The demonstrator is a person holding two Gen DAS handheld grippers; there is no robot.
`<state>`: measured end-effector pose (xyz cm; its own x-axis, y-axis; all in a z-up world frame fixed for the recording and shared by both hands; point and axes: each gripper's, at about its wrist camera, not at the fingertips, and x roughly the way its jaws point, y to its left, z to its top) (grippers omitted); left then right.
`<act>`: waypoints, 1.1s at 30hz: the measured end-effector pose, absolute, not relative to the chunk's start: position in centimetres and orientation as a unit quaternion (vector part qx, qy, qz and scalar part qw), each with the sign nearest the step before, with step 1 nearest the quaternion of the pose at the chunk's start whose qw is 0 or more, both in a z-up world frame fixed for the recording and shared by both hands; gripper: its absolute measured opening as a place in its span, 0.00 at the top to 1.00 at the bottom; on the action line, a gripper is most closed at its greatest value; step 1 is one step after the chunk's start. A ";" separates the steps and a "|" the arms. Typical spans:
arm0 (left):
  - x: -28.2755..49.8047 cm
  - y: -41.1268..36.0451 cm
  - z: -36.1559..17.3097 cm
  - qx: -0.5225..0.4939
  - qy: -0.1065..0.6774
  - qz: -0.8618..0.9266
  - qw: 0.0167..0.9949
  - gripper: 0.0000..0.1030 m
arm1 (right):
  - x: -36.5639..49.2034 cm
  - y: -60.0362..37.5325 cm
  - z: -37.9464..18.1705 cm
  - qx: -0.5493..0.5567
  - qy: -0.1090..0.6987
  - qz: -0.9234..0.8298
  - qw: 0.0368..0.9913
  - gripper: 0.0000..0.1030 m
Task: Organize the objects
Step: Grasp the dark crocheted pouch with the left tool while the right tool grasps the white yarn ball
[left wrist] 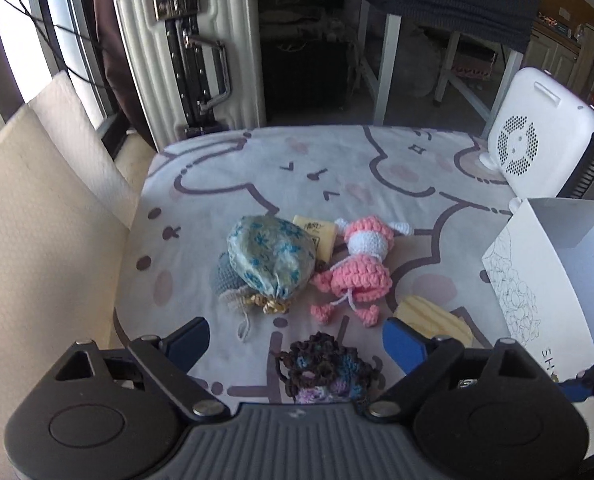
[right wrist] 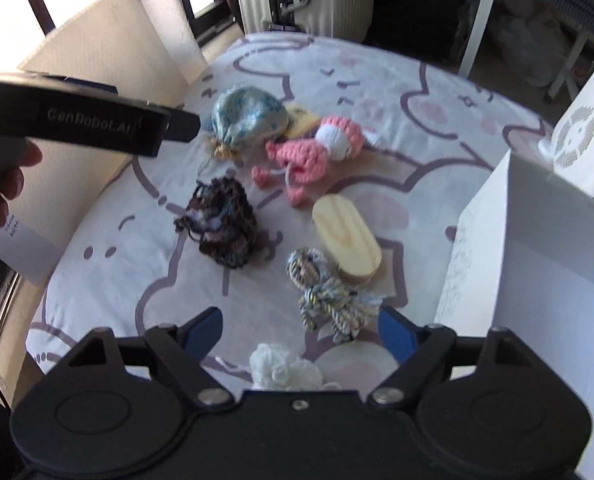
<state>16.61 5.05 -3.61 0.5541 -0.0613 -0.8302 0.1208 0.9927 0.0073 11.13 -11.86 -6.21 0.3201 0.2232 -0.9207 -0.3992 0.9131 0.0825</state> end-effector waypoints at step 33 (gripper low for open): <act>21.5 3.9 -13.4 -0.050 0.615 -0.039 0.786 0.44 | 10.9 -11.9 -13.3 -0.065 0.644 0.221 0.729 0.65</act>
